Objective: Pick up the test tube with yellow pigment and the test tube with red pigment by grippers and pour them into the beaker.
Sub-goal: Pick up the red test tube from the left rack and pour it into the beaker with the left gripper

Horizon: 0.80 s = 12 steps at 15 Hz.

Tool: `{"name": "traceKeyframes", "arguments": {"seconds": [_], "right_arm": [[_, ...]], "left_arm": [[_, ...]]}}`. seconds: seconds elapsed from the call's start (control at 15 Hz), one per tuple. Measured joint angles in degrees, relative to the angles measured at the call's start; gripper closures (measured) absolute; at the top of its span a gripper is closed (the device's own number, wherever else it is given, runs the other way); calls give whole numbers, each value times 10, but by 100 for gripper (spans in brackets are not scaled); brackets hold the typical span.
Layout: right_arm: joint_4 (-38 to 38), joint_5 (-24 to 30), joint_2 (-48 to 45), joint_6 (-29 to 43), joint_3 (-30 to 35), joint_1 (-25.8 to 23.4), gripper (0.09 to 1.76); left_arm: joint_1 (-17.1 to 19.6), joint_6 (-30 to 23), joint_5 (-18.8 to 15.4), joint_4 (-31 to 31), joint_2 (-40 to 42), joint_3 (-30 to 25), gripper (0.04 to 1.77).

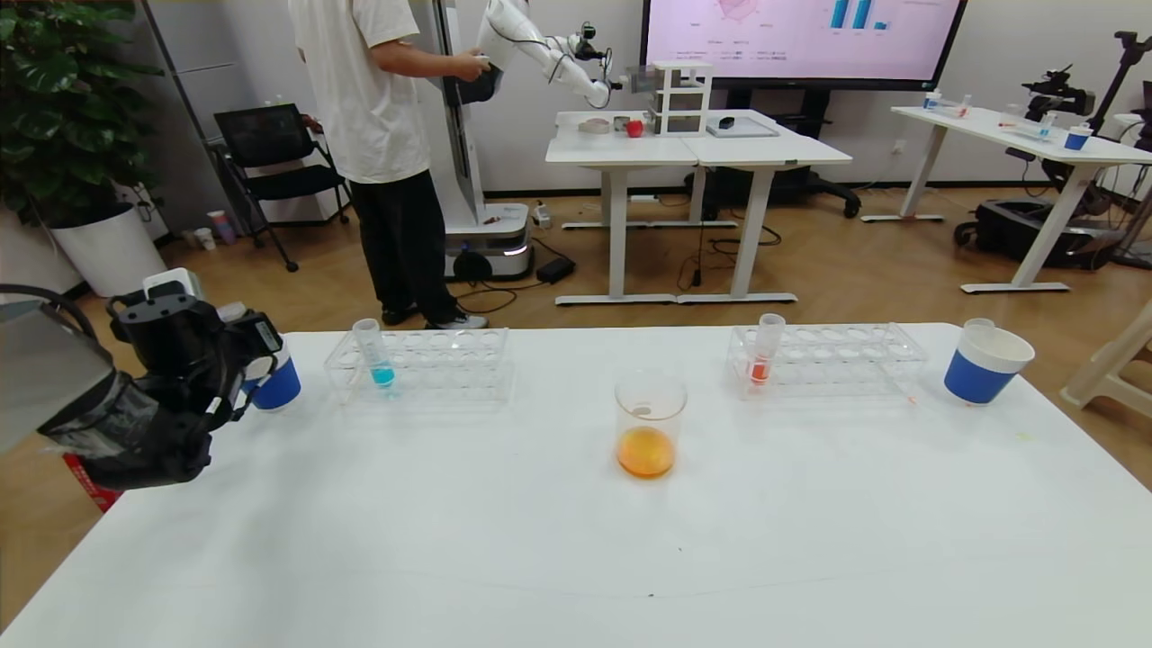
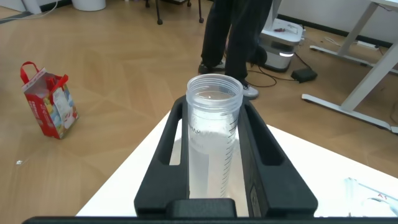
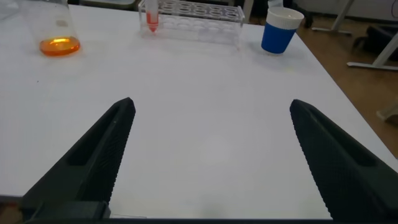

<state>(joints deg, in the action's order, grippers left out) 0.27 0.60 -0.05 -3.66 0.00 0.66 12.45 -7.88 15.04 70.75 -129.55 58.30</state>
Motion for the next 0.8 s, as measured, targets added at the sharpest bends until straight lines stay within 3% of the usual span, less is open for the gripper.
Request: {"name": "traceKeyframes", "arguments": {"seconds": [0.13, 0.2, 0.27, 0.33, 0.4, 0.8], "right_arm": [[0, 0, 0, 0, 0, 0, 11], [0, 0, 0, 0, 0, 0, 11], [0, 0, 0, 0, 0, 0, 11], [0, 0, 0, 0, 0, 0, 11], [0, 0, 0, 0, 0, 0, 11], [0, 0, 0, 0, 0, 0, 11]], "left_arm": [[0, -1, -2, 2, -2, -6, 124], [0, -1, -3, 9, -2, -9, 97], [0, 0, -2, 16, -3, -10, 53], [0, 0, -2, 17, -3, -11, 26], [0, 1, -2, 18, -4, -11, 9], [2, 4, -3, 23, -1, -1, 6]]}}
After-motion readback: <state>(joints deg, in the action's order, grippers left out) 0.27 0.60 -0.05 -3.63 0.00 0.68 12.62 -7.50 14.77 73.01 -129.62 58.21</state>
